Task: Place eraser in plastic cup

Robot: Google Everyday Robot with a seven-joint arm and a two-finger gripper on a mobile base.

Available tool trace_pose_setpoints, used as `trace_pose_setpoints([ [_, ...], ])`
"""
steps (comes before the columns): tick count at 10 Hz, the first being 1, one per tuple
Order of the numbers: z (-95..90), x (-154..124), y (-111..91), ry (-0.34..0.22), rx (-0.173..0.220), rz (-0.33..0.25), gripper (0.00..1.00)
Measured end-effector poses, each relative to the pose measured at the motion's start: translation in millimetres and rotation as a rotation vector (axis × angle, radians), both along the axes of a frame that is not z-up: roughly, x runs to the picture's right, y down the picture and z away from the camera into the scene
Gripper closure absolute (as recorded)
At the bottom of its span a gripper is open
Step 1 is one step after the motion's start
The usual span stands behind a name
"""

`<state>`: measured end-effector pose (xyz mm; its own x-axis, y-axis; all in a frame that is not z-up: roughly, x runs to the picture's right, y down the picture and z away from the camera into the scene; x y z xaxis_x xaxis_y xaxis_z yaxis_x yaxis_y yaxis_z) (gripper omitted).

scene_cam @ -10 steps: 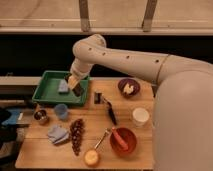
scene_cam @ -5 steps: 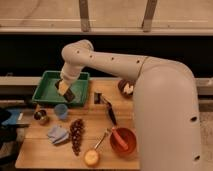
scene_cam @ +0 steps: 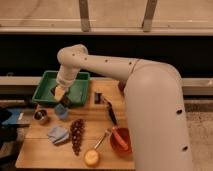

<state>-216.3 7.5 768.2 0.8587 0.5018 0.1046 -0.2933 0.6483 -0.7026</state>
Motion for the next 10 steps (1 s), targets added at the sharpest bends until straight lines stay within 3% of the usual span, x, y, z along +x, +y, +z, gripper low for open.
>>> trace_pose_setpoints([
  [5,4.4,-4.5,3.1,-0.007,-0.008,0.008,0.87],
  [10,13.4,-24.4,9.2,-0.054,-0.037,0.015,0.87],
])
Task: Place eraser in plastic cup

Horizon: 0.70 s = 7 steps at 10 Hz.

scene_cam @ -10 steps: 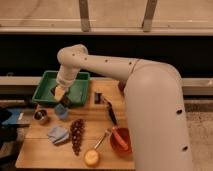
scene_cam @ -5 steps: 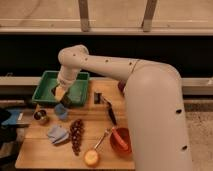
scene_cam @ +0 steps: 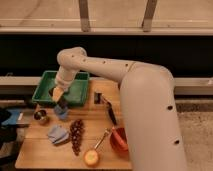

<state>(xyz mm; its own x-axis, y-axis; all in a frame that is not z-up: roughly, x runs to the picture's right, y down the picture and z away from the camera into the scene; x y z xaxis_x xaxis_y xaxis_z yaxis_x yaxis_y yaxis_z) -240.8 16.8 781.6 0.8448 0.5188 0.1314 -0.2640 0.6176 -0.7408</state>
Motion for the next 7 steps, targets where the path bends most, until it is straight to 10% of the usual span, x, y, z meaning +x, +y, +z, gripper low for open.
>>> trace_pose_setpoints([
  [7,25.9,-20.9,17.9,-0.089,-0.079,0.046,0.87],
])
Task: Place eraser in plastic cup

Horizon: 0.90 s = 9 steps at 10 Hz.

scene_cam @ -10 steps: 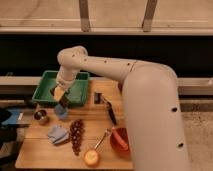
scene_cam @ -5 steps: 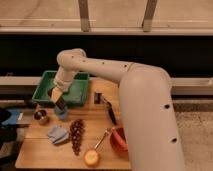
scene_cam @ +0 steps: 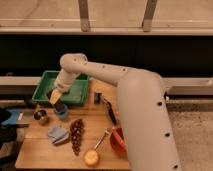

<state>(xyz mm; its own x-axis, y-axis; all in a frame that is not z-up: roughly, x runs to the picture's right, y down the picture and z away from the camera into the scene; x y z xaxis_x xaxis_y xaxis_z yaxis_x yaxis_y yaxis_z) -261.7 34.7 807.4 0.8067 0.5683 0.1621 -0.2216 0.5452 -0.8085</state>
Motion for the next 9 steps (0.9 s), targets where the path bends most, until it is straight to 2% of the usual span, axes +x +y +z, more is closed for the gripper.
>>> trace_pose_setpoints([
  [4,18.8,-1.0,9.8,-0.031,-0.042,0.015,0.87],
  [6,20.2,-0.9,12.9,-0.036,-0.051,0.013,0.84],
  [9,22.9,0.8,22.0,-0.036,-0.061,0.012,0.56],
])
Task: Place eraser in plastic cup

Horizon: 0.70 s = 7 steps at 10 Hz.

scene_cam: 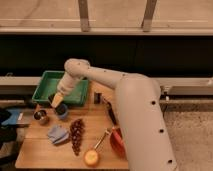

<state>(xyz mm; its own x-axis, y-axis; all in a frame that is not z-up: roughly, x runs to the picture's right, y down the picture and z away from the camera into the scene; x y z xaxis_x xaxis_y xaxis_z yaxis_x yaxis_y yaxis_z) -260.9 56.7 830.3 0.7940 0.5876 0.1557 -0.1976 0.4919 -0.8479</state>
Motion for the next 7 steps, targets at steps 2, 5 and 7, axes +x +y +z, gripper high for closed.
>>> trace_pose_setpoints([
  [2,-0.4,1.6,2.5,0.003,-0.001,0.004,0.35],
  [5,-2.0,4.2,2.6,0.008,0.003,0.012,0.20],
  [7,-3.2,6.3,1.6,0.010,0.009,0.015,0.20],
])
